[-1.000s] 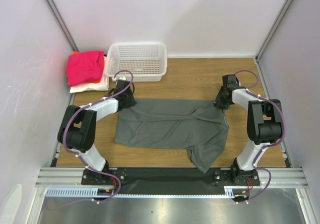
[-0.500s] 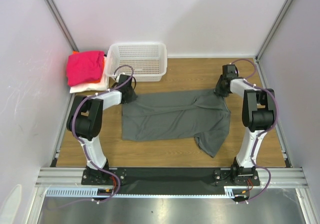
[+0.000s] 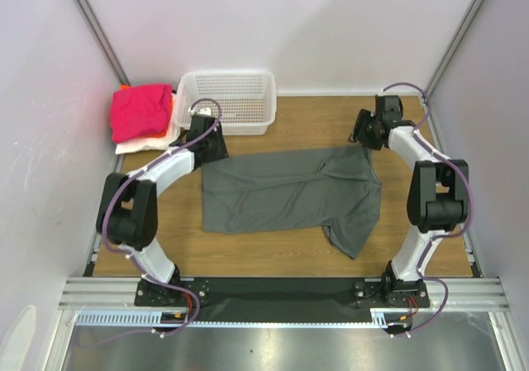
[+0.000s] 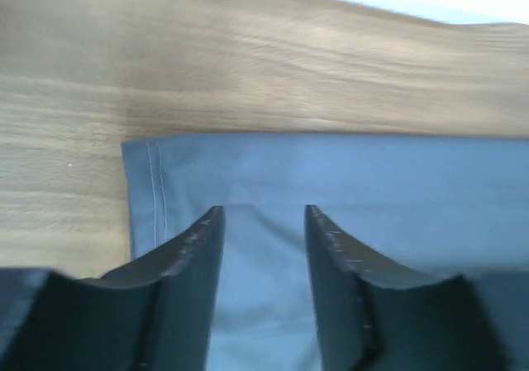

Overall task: Fold and stack the t-shirts
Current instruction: Fold the tshirt

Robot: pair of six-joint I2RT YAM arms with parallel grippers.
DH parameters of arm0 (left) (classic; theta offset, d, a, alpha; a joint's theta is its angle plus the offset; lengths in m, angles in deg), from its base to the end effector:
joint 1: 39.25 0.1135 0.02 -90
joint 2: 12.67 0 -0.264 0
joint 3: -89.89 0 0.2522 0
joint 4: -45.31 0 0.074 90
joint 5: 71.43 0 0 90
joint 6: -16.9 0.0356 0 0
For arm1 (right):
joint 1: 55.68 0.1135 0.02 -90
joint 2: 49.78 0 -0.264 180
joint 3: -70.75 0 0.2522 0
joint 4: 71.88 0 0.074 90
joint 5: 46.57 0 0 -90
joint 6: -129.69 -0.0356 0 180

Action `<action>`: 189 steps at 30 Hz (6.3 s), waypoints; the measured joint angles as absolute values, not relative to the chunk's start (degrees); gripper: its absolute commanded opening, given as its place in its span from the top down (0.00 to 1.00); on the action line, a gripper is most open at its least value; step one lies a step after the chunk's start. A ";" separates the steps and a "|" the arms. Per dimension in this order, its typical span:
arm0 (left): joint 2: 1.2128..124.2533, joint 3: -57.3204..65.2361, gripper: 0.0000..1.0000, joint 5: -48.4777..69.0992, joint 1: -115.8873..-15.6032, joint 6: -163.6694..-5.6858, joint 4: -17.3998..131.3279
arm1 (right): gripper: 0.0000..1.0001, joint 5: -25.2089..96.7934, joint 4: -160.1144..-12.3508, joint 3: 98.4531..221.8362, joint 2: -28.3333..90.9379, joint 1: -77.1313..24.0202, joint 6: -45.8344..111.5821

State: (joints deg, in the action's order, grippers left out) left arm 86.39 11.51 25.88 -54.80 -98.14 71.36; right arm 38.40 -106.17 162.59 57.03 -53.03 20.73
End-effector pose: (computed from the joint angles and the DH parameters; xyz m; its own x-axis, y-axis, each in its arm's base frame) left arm 0.3600 -0.0955 0.2055 -0.7125 -0.2375 -0.6602 -0.1321 0.9696 -0.2062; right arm 0.4108 0.0221 0.2181 -0.7493 0.2893 -0.5956 0.1483 0.9500 0.2749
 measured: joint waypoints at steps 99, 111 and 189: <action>73.28 19.09 0.16 33.16 -60.17 -96.89 71.41 | 0.28 50.15 -122.24 175.53 69.62 -37.84 26.19; 85.87 13.06 0.10 27.30 -63.76 -95.03 69.46 | 0.21 61.83 -129.95 178.40 70.03 -33.81 24.73; 93.15 14.11 0.10 21.14 -58.32 -109.52 62.66 | 0.04 67.27 -123.48 162.75 58.95 -38.54 5.27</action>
